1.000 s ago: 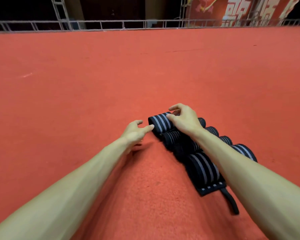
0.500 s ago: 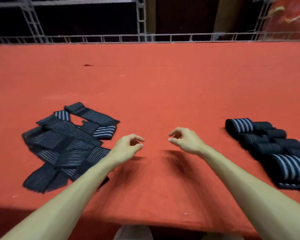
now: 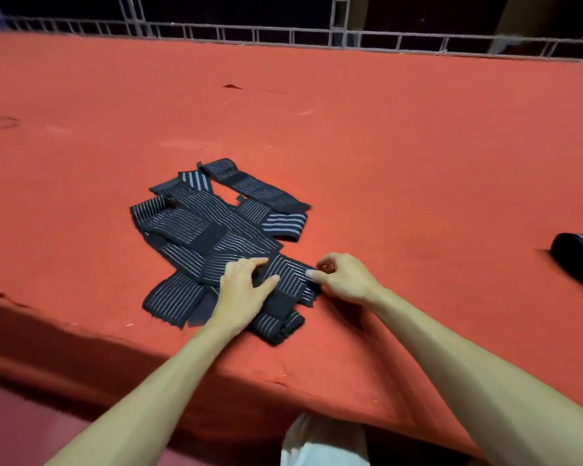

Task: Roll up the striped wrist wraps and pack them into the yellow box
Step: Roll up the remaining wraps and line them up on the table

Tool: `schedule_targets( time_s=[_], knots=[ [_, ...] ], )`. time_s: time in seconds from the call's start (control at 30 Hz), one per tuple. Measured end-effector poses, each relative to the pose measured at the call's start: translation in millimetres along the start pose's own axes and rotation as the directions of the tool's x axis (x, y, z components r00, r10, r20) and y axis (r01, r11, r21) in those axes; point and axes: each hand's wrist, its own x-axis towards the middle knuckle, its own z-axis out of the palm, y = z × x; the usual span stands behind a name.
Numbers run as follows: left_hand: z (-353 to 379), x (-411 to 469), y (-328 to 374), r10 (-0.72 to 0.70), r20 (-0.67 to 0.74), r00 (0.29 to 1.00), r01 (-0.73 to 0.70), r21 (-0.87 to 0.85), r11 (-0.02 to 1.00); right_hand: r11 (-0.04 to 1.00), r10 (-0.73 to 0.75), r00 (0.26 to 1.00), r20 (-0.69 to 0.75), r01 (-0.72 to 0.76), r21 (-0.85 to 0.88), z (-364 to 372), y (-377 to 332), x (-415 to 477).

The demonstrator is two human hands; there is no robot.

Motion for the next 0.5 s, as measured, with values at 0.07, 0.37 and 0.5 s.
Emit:
schedule_targets(
  time_s=[0.07, 0.37, 0.5],
  knots=[
    [1, -1, 2, 0.006, -0.025, 1.0, -0.007, -0.045, 0.999, 0.999, 0.041, 0.998, -0.043, -0.042, -0.021, 12, 2, 9],
    [2, -3, 46, 0.05, 0.024, 0.998, -0.038, -0.345, 0.938, 0.989, 0.015, 0.997, -0.074, -0.004, 0.149, -11, 4, -7],
    [12, -1, 84, -0.026, -0.017, 1.0, 0.012, -0.562, 0.827, 0.811, 0.038, 0.993, 0.111, -0.096, 0.577, -42, 1, -44]
  ],
)
